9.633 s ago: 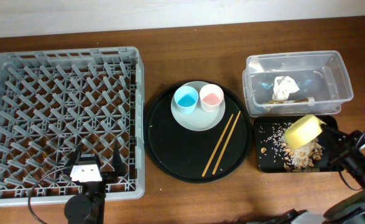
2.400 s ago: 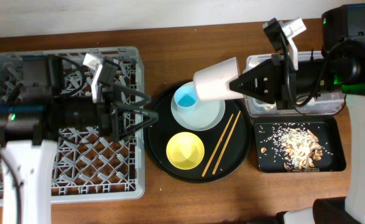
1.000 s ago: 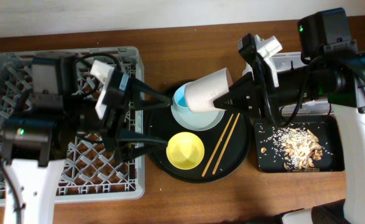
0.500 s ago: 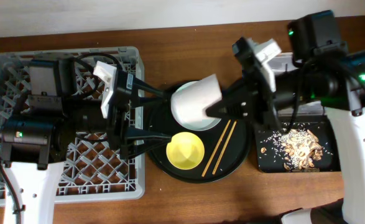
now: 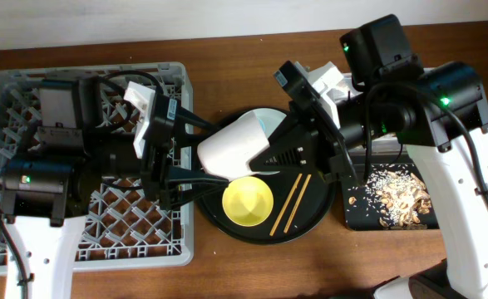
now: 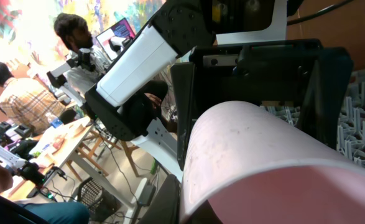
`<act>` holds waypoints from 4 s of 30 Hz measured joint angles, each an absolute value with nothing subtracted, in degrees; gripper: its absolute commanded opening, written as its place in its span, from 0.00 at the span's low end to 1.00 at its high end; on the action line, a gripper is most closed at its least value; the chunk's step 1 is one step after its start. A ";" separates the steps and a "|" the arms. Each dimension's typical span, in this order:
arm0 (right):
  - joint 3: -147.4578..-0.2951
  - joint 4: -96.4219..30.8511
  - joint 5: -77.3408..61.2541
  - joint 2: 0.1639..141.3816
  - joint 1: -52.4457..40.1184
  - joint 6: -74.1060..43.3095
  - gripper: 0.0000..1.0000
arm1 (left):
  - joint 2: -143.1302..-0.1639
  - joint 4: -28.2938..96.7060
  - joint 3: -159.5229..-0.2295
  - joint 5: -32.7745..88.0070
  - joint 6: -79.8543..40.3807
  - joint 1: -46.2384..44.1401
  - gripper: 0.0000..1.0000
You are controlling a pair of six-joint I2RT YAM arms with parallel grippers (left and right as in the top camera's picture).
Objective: Sort waste into correct bins and load items into the dishwasher rack
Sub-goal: 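Grasp the pink cup with the left gripper and release the right, then lower the pink cup into the dish rack and open the left gripper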
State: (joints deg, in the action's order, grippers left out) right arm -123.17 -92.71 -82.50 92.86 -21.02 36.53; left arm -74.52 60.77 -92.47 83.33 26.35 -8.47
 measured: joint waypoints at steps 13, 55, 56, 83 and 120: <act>-123.17 -91.79 -81.36 92.86 -21.76 36.88 0.04 | -74.59 60.86 -92.47 85.10 25.78 -8.08 0.63; -123.20 -90.65 -82.87 92.51 -23.99 37.89 0.21 | -73.49 57.91 -92.40 83.22 24.67 -11.46 0.57; -123.20 -90.70 -83.09 92.51 -24.14 37.80 0.25 | -73.49 57.76 -92.40 83.44 24.69 -11.46 0.56; -123.17 -90.63 -77.19 93.08 -1.37 30.96 0.99 | -69.60 60.05 -92.40 73.89 19.27 -2.13 0.50; -123.17 -91.05 -27.86 93.10 0.23 25.50 0.99 | -97.54 84.03 -85.10 10.39 4.14 -0.27 0.40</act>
